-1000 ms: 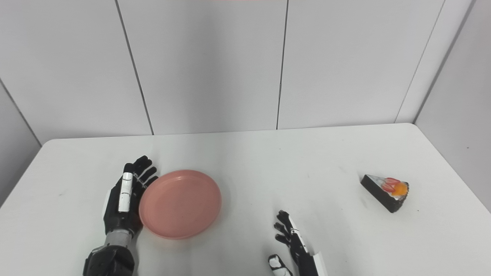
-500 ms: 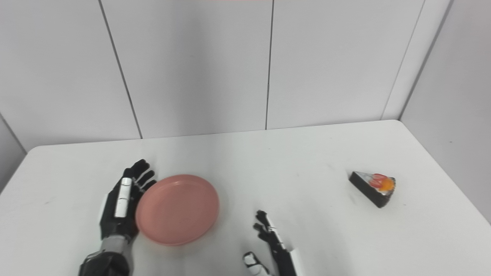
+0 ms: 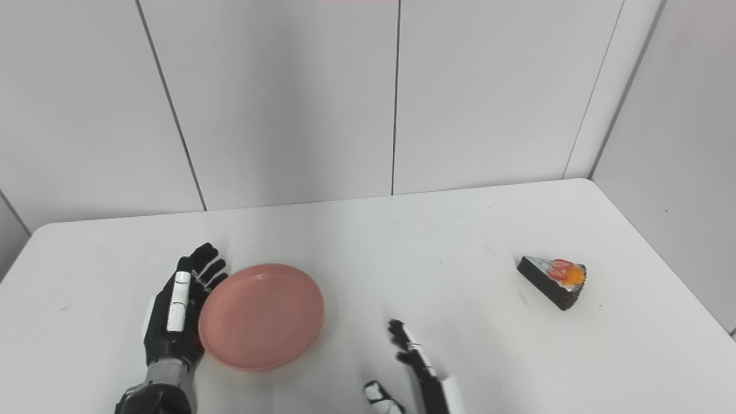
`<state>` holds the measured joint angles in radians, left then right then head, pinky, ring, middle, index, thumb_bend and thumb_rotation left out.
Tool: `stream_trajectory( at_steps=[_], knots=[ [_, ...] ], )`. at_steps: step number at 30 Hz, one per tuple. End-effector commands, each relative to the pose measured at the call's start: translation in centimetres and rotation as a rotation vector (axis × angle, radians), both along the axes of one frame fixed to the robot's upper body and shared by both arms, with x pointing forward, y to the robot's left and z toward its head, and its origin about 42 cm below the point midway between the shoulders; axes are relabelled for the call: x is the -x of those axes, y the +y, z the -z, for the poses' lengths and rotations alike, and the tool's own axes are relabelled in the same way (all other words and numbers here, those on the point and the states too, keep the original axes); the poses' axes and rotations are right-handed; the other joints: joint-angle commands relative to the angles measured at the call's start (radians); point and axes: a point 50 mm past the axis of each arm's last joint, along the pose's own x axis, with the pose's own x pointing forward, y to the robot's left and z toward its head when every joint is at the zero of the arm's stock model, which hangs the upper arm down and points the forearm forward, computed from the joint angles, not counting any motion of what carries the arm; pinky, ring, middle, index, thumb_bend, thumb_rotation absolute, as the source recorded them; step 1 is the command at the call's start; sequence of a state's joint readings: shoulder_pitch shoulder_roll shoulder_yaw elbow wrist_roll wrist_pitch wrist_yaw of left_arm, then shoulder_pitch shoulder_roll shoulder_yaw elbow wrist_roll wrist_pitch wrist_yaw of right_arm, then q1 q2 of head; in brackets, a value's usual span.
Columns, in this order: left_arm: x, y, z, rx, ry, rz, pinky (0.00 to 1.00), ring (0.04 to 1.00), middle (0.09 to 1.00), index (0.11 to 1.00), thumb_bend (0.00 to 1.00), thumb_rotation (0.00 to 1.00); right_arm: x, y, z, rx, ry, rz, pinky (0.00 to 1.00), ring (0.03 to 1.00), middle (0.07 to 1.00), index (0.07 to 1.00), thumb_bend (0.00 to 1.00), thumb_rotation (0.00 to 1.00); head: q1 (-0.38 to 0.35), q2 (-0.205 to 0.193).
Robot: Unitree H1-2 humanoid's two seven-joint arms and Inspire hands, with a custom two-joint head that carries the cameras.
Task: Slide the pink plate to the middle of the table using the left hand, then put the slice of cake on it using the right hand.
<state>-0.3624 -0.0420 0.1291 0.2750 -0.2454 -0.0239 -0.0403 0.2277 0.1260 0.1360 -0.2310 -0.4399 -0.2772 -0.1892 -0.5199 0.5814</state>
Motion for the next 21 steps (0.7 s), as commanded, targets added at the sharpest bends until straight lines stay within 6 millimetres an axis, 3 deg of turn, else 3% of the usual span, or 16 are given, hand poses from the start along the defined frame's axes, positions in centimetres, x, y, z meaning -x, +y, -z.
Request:
stream_trajectory(
  at_steps=[1,7,10,13,21],
  knots=[
    [1.3,0.6,2.7,0.012,0.105,0.002,0.79,0.826,0.841,0.734,0.83,0.73,0.3,0.3,-2.6,-0.007,-0.111,0.046,0.79,0.833,0.820,0.853,0.76,0.87,0.000,0.001],
    [1.1,0.8,2.6,0.029,0.123,-0.001,0.80,0.824,0.833,0.722,0.83,0.72,1.0,-1.5,-7.3,0.149,-0.167,0.111,0.76,0.837,0.854,0.884,0.81,0.89,-0.013,-0.001],
    [1.1,0.7,2.6,0.034,0.126,0.001,0.82,0.828,0.843,0.726,0.82,0.73,1.4,-2.9,-9.1,0.224,-0.193,0.147,0.78,0.870,0.893,0.901,0.87,0.97,-0.013,-0.001],
    [1.0,0.5,2.9,0.039,0.133,-0.002,0.82,0.828,0.842,0.725,0.83,0.72,1.8,-4.6,-10.6,0.310,-0.239,0.188,0.78,0.877,0.901,0.906,0.86,0.98,-0.022,-0.012],
    [0.9,-0.3,3.1,0.051,0.135,0.011,0.81,0.828,0.845,0.736,0.80,0.72,2.3,-10.6,-14.4,0.604,-0.295,0.301,0.80,0.880,0.903,0.904,0.84,0.80,-0.019,-0.032]
  ],
)
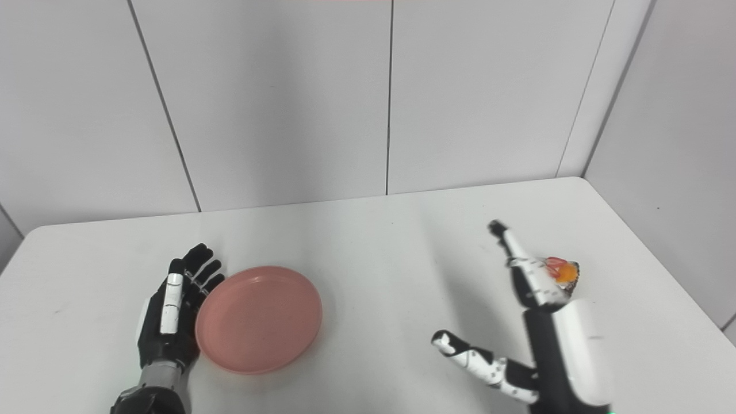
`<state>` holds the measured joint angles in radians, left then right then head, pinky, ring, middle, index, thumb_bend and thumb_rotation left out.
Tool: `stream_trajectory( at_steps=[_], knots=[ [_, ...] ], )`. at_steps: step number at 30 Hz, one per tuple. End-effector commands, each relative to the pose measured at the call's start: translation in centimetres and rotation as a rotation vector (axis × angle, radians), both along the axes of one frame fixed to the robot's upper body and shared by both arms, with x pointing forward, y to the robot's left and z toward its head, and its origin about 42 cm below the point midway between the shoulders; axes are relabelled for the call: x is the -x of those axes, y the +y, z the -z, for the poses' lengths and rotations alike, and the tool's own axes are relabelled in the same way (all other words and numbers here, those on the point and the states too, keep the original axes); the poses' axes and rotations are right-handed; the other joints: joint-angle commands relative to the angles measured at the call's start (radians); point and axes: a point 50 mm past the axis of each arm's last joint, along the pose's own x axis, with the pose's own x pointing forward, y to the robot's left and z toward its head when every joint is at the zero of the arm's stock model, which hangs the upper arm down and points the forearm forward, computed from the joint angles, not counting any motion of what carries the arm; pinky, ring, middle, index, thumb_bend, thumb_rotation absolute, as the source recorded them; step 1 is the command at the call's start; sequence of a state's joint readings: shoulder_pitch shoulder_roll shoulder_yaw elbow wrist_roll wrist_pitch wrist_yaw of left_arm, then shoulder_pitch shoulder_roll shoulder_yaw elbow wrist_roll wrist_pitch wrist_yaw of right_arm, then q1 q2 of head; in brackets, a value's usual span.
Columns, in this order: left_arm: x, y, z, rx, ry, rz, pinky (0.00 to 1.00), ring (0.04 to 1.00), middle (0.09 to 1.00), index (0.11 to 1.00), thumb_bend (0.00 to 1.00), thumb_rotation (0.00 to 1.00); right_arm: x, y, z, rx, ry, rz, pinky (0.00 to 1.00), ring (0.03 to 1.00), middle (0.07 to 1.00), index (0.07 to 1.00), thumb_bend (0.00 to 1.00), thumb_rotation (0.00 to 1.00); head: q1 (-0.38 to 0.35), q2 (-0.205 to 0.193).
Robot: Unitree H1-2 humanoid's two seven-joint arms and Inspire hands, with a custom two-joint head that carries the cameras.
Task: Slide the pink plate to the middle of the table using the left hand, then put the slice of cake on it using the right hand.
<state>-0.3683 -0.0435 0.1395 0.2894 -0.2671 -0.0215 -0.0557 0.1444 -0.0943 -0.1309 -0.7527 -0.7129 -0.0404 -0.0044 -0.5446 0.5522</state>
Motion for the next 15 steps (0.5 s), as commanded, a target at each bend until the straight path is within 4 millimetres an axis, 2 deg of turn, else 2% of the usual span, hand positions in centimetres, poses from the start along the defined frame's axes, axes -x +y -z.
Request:
stream_trajectory(
  at_steps=[1,2,4,7,9,15],
  knots=[
    [1.0,-0.4,2.9,0.024,0.126,0.003,0.82,0.829,0.846,0.737,0.79,0.73,0.1,-1.7,-1.9,0.100,-0.031,0.070,0.76,0.868,0.902,0.903,0.84,0.82,0.010,-0.004],
    [1.0,-0.5,2.9,0.022,0.124,0.003,0.82,0.827,0.844,0.736,0.79,0.73,0.0,-2.6,-2.3,0.141,-0.032,0.102,0.70,0.825,0.895,0.902,0.84,0.84,0.013,-0.005],
    [1.0,-0.5,2.8,0.018,0.121,0.003,0.83,0.827,0.843,0.735,0.79,0.73,-0.1,-3.9,-3.1,0.199,-0.027,0.153,0.66,0.804,0.891,0.902,0.84,0.85,0.013,-0.005],
    [1.0,-0.2,2.9,0.015,0.119,0.002,0.83,0.830,0.845,0.738,0.78,0.73,-0.4,-6.1,-4.6,0.285,0.003,0.249,0.71,0.846,0.905,0.911,0.87,0.84,0.006,-0.014],
    [0.9,0.0,3.0,0.018,0.117,0.003,0.83,0.835,0.849,0.737,0.78,0.74,-0.8,-7.4,-5.3,0.327,0.023,0.297,0.70,0.840,0.894,0.904,0.87,0.83,0.002,-0.017],
    [1.2,0.3,3.1,0.020,0.128,0.006,0.81,0.833,0.846,0.738,0.75,0.73,-2.9,-11.0,-5.6,0.399,0.112,0.378,0.68,0.806,0.858,0.871,0.93,0.70,-0.010,-0.020]
  ],
)
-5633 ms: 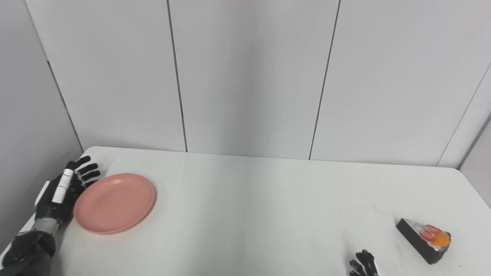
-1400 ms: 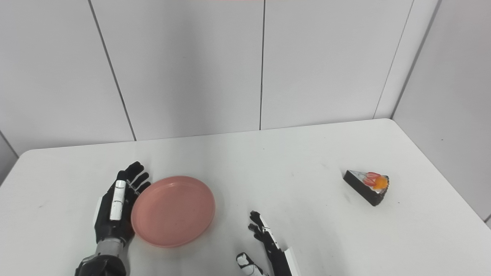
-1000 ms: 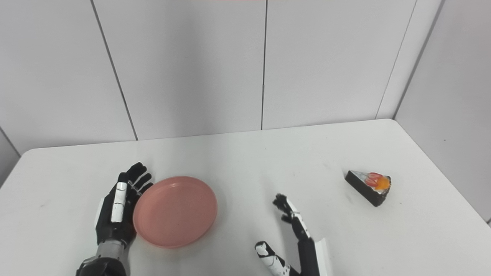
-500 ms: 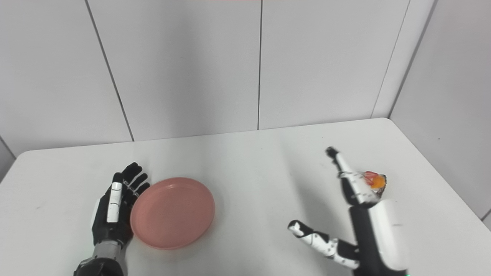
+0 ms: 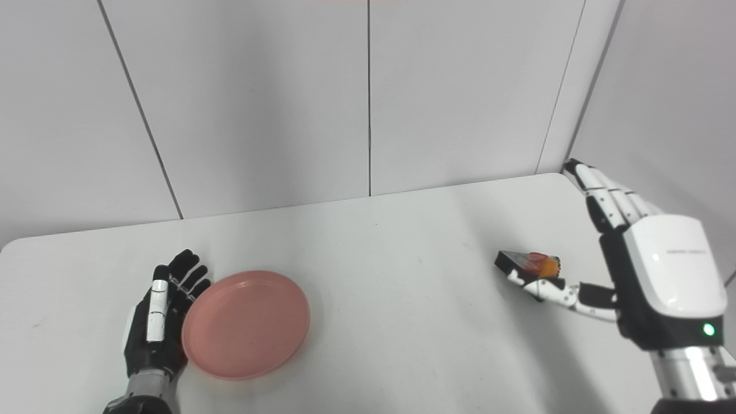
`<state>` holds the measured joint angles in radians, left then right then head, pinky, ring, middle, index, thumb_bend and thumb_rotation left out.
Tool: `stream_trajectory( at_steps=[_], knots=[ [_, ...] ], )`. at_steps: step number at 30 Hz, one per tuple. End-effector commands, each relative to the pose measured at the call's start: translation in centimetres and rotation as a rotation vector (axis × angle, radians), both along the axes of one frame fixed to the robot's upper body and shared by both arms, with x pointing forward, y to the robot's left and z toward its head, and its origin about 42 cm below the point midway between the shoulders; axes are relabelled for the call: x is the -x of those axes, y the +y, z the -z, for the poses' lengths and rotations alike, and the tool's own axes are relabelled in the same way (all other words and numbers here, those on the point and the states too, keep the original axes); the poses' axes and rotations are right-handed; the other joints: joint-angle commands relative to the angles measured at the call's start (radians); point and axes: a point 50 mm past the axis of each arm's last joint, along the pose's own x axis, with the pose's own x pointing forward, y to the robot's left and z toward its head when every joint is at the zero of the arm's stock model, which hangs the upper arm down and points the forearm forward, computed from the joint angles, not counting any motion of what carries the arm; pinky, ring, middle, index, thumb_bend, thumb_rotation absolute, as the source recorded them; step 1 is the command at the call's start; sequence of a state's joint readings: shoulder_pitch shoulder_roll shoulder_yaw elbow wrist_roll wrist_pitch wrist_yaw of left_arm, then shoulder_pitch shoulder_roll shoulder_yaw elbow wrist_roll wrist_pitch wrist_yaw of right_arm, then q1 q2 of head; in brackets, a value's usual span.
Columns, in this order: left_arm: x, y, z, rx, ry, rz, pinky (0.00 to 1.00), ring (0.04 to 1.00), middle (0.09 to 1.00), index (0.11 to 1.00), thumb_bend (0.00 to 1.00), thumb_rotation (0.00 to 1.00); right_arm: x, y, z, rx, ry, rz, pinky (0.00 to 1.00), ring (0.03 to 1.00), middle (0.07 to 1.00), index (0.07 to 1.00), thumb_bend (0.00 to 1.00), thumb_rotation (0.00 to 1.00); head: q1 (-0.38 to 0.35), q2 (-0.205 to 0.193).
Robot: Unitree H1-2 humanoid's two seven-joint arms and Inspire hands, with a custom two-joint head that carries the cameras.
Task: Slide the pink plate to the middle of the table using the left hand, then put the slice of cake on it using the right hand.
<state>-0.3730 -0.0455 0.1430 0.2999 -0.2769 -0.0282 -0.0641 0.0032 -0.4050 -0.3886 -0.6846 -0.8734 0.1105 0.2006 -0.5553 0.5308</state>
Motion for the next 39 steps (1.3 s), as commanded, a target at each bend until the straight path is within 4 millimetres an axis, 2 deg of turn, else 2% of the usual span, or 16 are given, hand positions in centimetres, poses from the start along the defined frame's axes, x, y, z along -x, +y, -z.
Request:
stream_trajectory(
  at_steps=[1,8,15,17,20,25,32,39],
  knots=[
    [1.3,0.3,3.0,0.004,0.131,0.002,0.80,0.832,0.846,0.738,0.75,0.74,-0.3,-1.1,-1.0,0.029,-0.008,0.038,0.68,0.804,0.854,0.867,0.94,0.69,0.000,0.001],
    [1.2,0.2,3.0,0.009,0.130,0.011,0.83,0.841,0.851,0.758,0.75,0.74,-2.4,-4.5,-0.6,0.098,0.231,0.197,0.78,0.822,0.837,0.847,1.00,0.69,0.006,0.001],
    [1.2,0.1,3.0,0.020,0.133,0.014,0.83,0.839,0.843,0.755,0.74,0.73,-4.4,-6.7,1.0,0.040,0.331,0.228,0.69,0.770,0.828,0.828,1.00,0.69,0.004,0.000],
    [1.2,0.1,3.1,0.020,0.133,0.014,0.85,0.843,0.845,0.753,0.73,0.73,-4.6,-6.8,1.4,0.020,0.354,0.230,0.69,0.784,0.846,0.837,1.00,0.69,0.004,0.000],
    [1.2,0.2,3.1,0.012,0.133,0.015,0.84,0.841,0.850,0.760,0.73,0.74,-4.9,-6.9,2.0,0.004,0.372,0.219,0.67,0.782,0.826,0.837,1.00,0.66,0.004,0.000],
    [1.4,0.3,3.3,0.016,0.137,0.014,0.81,0.833,0.846,0.756,0.74,0.73,-5.9,-6.7,2.9,-0.001,0.391,0.205,0.63,0.777,0.816,0.836,1.00,0.72,0.008,0.002],
    [1.5,0.3,3.5,0.015,0.143,0.015,0.82,0.835,0.849,0.763,0.75,0.73,-6.3,-6.2,3.0,0.002,0.393,0.179,0.67,0.798,0.825,0.833,1.00,0.73,0.008,0.002],
    [1.6,0.4,3.7,0.013,0.156,0.012,0.83,0.840,0.858,0.774,0.76,0.74,-6.4,-5.8,2.8,0.006,0.392,0.171,0.65,0.799,0.836,0.837,1.00,0.75,0.008,0.002]
  ],
)
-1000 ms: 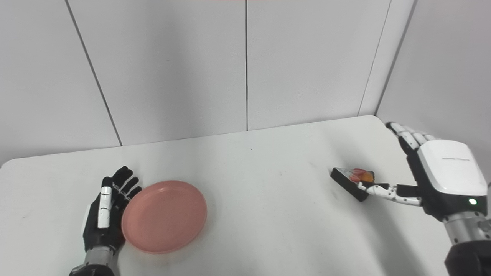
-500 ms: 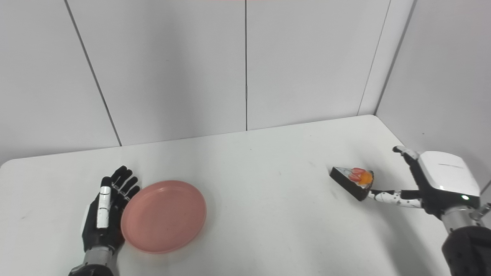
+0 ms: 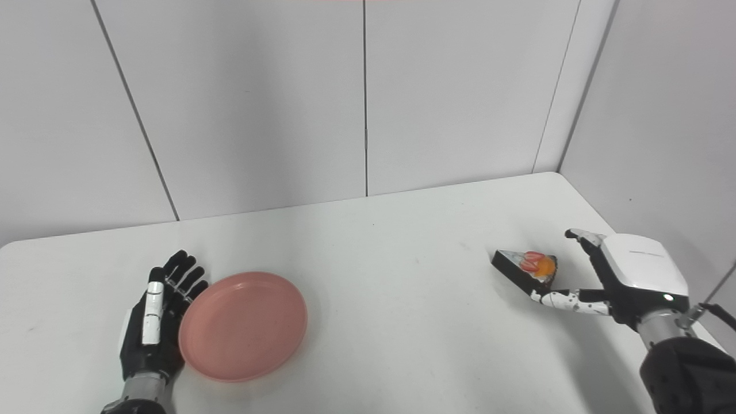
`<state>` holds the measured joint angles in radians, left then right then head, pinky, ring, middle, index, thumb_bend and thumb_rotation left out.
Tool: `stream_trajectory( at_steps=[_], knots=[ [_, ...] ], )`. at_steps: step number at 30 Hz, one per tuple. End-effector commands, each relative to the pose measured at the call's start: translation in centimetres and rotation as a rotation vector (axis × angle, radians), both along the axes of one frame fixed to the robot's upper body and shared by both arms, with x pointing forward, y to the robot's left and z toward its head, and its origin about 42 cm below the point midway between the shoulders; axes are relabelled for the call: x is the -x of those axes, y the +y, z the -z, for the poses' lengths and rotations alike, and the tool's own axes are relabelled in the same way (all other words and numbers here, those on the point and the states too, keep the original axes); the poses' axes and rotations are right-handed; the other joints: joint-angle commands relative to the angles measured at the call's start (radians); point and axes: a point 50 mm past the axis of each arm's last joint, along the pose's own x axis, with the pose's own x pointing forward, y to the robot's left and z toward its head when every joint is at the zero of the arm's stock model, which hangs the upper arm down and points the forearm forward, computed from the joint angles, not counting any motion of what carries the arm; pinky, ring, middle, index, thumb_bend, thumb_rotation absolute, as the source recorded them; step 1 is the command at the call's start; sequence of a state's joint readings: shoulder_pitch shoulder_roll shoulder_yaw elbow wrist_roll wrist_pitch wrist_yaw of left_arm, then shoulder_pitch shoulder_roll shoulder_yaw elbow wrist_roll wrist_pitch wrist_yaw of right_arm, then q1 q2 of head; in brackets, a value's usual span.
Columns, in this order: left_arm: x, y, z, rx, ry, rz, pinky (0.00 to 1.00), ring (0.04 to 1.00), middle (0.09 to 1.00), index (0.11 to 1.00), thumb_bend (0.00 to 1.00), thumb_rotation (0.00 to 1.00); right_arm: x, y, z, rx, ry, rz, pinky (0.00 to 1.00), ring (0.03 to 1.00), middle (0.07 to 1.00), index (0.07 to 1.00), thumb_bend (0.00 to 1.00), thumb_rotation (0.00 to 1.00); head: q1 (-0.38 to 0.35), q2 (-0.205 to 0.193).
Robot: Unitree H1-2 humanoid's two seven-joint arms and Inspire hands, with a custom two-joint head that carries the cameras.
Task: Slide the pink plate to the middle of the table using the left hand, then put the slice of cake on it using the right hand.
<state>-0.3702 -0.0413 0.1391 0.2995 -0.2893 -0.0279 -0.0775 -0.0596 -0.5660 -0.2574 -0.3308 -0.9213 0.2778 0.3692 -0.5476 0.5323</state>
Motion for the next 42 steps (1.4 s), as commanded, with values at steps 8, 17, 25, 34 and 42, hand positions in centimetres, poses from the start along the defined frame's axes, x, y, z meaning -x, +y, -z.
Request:
stream_trajectory(
  at_steps=[8,17,25,34,42],
  knots=[
    [1.5,0.4,3.9,0.018,0.167,-0.003,0.83,0.839,0.860,0.773,0.74,0.74,0.0,0.0,-2.6,0.040,-0.076,-0.003,0.66,0.803,0.835,0.837,1.00,0.74,0.003,0.001],
    [1.6,0.4,3.8,0.037,0.171,0.005,0.86,0.846,0.857,0.783,0.74,0.73,-1.3,0.0,-2.7,0.068,-0.060,0.003,0.66,0.794,0.838,0.850,1.00,0.75,0.006,0.009],
    [1.7,0.3,3.8,0.038,0.185,0.007,0.85,0.839,0.854,0.778,0.73,0.74,-3.8,0.0,-2.6,0.086,-0.036,-0.002,0.65,0.778,0.827,0.840,1.00,0.75,0.005,0.009],
    [1.9,0.5,3.8,0.034,0.188,0.004,0.86,0.844,0.864,0.783,0.74,0.75,-5.7,-0.6,-1.7,0.050,-0.010,0.015,0.65,0.787,0.836,0.842,1.00,0.74,0.008,0.013],
    [1.9,0.5,3.9,0.035,0.189,0.003,0.87,0.842,0.861,0.784,0.74,0.75,-6.5,-0.8,-1.0,0.050,0.008,0.014,0.64,0.781,0.836,0.838,1.00,0.72,0.008,0.013]
  ],
)
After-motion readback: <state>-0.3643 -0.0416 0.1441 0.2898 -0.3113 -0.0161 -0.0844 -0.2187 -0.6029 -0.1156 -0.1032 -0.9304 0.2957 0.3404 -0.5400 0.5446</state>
